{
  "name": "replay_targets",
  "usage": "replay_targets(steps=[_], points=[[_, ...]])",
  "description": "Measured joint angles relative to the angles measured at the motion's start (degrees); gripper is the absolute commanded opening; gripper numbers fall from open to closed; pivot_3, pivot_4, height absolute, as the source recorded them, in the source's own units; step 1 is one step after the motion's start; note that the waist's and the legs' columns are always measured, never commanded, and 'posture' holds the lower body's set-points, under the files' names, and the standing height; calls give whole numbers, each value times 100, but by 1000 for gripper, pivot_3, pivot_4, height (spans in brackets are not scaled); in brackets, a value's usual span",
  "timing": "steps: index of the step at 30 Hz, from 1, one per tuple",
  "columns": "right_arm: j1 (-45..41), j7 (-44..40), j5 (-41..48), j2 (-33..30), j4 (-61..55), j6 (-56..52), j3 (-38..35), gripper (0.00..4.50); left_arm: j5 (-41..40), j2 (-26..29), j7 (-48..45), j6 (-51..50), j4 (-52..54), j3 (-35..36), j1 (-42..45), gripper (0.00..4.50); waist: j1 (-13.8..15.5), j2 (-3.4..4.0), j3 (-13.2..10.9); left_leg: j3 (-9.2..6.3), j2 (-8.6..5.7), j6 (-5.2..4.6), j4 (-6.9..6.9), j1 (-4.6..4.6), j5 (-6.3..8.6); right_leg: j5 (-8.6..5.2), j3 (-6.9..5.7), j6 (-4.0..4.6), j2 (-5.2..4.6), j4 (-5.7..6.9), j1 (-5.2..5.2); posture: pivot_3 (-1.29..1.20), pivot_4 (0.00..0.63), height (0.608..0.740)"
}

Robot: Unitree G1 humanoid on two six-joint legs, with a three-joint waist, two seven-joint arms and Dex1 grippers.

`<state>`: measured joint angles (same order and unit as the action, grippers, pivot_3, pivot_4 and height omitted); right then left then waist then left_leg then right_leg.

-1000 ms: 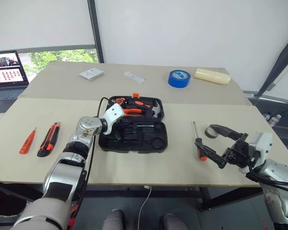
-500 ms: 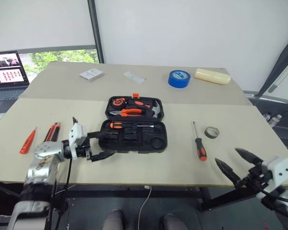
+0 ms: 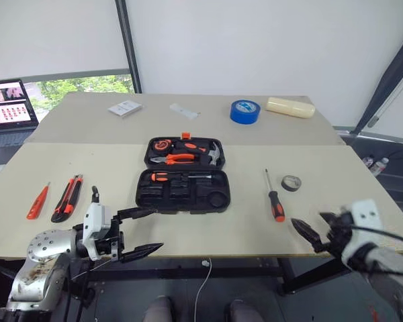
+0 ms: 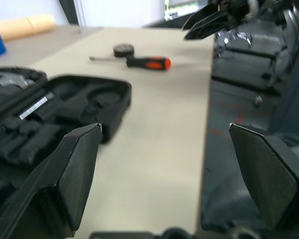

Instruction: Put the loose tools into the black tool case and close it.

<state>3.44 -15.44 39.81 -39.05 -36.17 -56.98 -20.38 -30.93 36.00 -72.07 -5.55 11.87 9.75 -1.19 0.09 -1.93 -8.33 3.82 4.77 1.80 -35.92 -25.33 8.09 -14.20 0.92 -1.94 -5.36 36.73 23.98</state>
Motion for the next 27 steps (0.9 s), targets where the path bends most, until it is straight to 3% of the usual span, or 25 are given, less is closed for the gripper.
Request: replay_targets(steps=[2,7,8,9,13,18,23,27], points=[[-644,79,-42,-147,325,-389,351,4500,-23,-27,81,-84,9,-68,13,4379,-3,-4,1,-2,0,-49,2,-28,-28,-3,8,0,8,-1,0,0,150,740],[-1690,277,-457,-280,1359,-1152,1167,4500,27,-174,225,-36,6,-222,6,4379,9,-5,1,-7,-4,-61,4,-60,-23,16,10,-2,13,1,21,0,150,740],[-1893,315,-509,-186,1571,-1282,1279,3996,58,-195,273,23,2,-233,-4,4500,8,-5,1,-10,-4,-62,4,-63,-22,19,9,-9,14,1,23,0,150,740],[-2039,324,-539,-91,1705,-1368,1335,3872,81,-200,297,72,2,-242,10,4500,6,-5,0,-12,-3,-62,3,-65,-22,20,8,-10,16,2,25,0,150,740],[-2334,323,-689,36,2005,-1585,1619,2540,175,-209,377,267,-7,-242,24,4500,14,-5,0,-15,-4,-61,0,-66,-22,16,6,-6,15,1,22,0,150,740],[-2311,420,-811,462,2027,-1543,1414,1030,127,-211,494,259,6,-228,15,4500,13,-6,0,-15,-2,-61,-5,-67,-23,2,6,-5,17,1,21,0,150,740],[-1853,97,-810,628,1581,-801,1201,1044,-153,-326,795,17,41,-88,-23,4500,18,-5,0,-15,-1,-61,-5,-69,-23,-3,6,-25,17,1,23,0,150,740],[-2467,-1881,-778,284,1532,1217,1369,1044,-467,-496,1478,-378,208,197,-41,4500,-101,23,-20,-16,-1,-62,-8,-61,-23,4,10,-38,21,2,24,0,150,740]])
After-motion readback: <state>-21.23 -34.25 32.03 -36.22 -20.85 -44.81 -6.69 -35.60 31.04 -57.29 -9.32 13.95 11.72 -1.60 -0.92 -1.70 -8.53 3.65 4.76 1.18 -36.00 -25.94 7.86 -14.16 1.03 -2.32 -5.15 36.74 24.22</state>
